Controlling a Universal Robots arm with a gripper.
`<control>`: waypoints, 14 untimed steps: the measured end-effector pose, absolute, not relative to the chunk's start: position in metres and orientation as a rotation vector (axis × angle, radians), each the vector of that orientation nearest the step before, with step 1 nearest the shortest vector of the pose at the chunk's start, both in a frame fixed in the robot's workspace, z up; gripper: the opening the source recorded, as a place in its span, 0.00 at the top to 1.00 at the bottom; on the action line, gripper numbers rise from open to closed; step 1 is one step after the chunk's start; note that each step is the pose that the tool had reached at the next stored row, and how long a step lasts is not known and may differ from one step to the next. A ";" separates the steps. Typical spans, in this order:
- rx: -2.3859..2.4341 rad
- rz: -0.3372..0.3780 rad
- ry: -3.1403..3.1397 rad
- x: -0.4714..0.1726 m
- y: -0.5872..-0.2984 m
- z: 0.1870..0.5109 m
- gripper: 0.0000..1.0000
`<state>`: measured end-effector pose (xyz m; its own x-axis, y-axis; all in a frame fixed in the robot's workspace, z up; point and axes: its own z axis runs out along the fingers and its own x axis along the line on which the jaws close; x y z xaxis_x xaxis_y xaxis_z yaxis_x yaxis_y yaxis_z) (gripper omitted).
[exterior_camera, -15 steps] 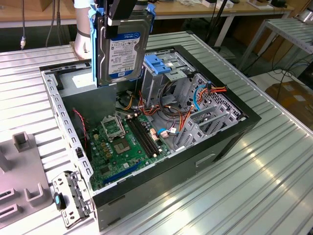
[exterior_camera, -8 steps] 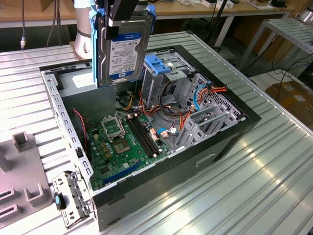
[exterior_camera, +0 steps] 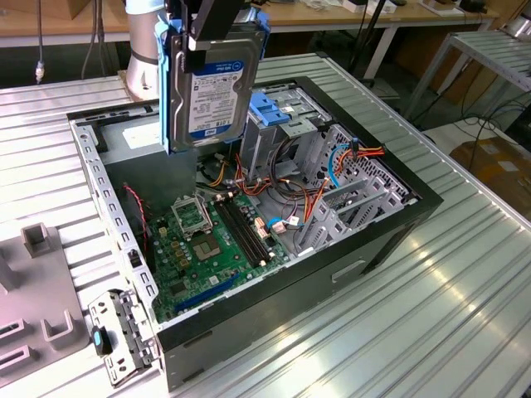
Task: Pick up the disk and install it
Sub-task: 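Insert the disk into the insertion slot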
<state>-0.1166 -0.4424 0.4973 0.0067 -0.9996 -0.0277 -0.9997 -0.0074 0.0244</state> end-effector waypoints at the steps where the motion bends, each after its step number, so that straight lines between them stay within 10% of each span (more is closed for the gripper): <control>1: -2.227 0.058 2.212 -0.117 -0.444 0.497 0.63; 14: -2.227 0.058 2.212 -0.117 -0.457 0.497 0.63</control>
<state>-0.1166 -0.4566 0.4973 0.0067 -0.9996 -0.0277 -0.9997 -0.0074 0.0244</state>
